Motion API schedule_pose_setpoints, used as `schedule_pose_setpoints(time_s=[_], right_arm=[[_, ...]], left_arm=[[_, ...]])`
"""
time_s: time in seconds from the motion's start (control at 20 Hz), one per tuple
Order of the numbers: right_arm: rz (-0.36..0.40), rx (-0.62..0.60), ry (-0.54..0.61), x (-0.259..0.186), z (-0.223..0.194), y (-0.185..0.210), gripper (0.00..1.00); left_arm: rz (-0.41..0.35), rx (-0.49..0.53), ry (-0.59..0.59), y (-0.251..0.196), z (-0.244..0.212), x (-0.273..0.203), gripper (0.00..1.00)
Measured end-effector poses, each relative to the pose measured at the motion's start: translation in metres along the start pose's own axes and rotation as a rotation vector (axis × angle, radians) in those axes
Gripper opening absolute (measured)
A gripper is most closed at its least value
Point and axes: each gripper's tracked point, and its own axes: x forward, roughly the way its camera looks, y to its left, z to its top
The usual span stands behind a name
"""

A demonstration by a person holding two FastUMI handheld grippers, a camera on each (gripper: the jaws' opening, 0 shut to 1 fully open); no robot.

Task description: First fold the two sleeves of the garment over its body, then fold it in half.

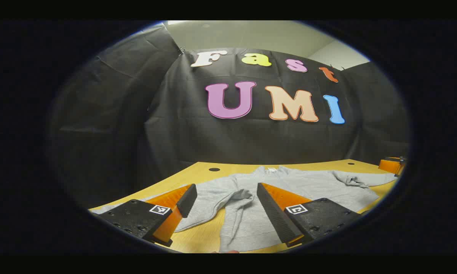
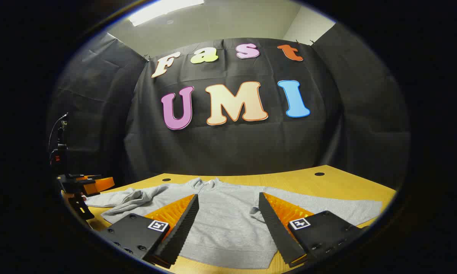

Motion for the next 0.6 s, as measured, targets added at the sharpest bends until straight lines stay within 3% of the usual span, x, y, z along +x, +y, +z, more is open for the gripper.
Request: schedule_pose_setpoints(time_s=[0.6], right_arm=[[0.003,-0.012,0.014,0.0009,-0.0038,-0.0022,0.99]], left_arm=[[0.011,0.003,-0.006,0.0025,-0.0004,-0.0042,0.93]])
